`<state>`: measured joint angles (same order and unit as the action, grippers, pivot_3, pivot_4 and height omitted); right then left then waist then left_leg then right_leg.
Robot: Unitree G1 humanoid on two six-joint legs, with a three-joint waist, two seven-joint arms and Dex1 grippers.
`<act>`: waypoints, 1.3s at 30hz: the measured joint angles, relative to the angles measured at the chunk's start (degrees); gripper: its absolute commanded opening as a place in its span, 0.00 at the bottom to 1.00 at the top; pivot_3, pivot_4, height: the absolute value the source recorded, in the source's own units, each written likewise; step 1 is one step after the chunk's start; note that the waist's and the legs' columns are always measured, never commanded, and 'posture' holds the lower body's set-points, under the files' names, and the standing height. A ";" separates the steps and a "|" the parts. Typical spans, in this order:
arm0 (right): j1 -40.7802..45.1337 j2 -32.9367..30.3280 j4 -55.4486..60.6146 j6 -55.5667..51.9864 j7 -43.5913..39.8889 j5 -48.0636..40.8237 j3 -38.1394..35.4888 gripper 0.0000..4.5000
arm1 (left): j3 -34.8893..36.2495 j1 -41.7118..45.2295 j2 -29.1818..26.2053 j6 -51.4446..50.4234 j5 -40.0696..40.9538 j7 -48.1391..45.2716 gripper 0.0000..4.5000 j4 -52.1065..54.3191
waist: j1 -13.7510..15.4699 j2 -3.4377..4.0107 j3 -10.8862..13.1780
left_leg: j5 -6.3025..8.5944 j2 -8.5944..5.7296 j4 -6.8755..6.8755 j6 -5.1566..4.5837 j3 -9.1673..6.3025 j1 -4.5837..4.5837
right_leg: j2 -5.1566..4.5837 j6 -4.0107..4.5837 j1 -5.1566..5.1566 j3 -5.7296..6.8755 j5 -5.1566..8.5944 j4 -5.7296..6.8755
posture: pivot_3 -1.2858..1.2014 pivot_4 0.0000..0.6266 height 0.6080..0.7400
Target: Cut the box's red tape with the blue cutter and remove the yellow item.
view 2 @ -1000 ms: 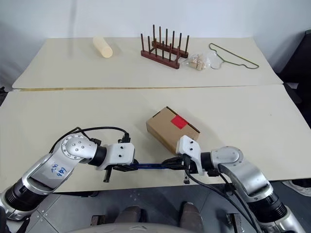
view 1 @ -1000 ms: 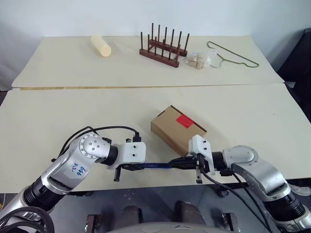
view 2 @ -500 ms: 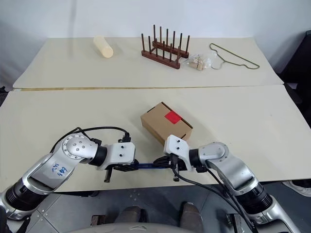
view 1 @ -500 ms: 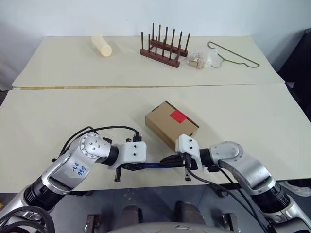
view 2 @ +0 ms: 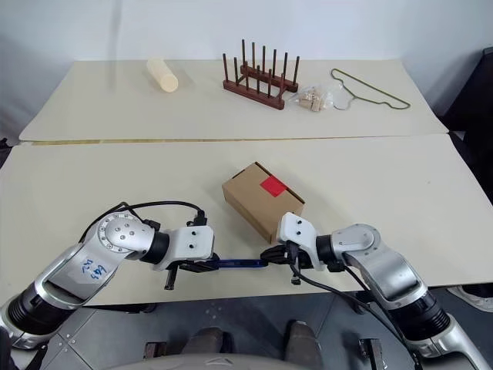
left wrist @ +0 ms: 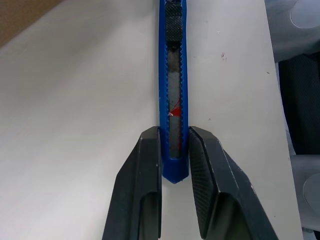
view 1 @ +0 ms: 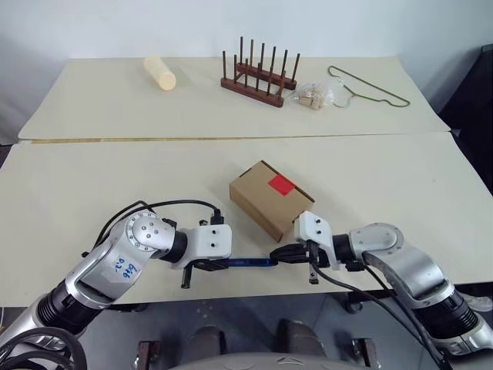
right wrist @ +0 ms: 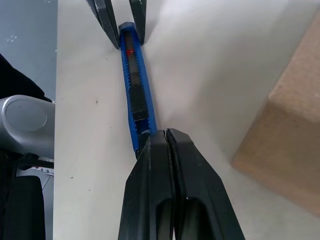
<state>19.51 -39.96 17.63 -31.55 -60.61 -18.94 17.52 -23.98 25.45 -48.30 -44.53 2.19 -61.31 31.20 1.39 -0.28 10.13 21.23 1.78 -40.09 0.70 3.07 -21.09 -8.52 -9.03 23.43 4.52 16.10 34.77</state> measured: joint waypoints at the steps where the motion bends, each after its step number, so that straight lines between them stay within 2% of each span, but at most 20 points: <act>1: 0.00 0.00 -0.09 0.19 -0.09 0.03 0.01 0.01 | -0.01 0.01 0.00 0.02 0.00 0.00 0.10 0.00 | 0.00 0.00 0.00 | 0.00 0.00 0.00 0.00 0.00 0.00 | 0.00 0.00 0.00 0.00 0.00 0.00 | 0.52 0.24 1.00; 17: -0.53 0.37 -0.60 6.42 -2.03 2.64 2.34 0.01 | -0.09 0.09 -0.04 -0.18 0.00 -0.03 0.10 0.01 | -0.02 0.00 -0.01 | 0.00 0.00 0.00 0.00 0.00 0.02 | 0.00 0.00 -0.01 0.00 0.00 0.00 | 0.52 0.24 1.00; 39: 1.65 5.89 -4.38 11.26 -1.55 7.62 5.78 0.01 | -0.57 0.94 0.00 -1.80 0.00 0.02 0.10 -0.13 | -0.06 0.00 -0.13 | -0.01 0.00 -0.04 0.02 0.00 0.10 | 0.00 0.00 -0.04 -0.03 0.00 0.10 | 0.52 0.24 1.00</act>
<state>21.16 -34.07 13.25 -20.30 -62.17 -11.32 23.29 -24.55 26.39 -48.31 -46.33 2.19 -61.29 31.07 1.32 -0.28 10.00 21.22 1.78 -40.13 0.71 3.07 -20.99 -8.52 -9.02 23.39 4.49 16.11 34.88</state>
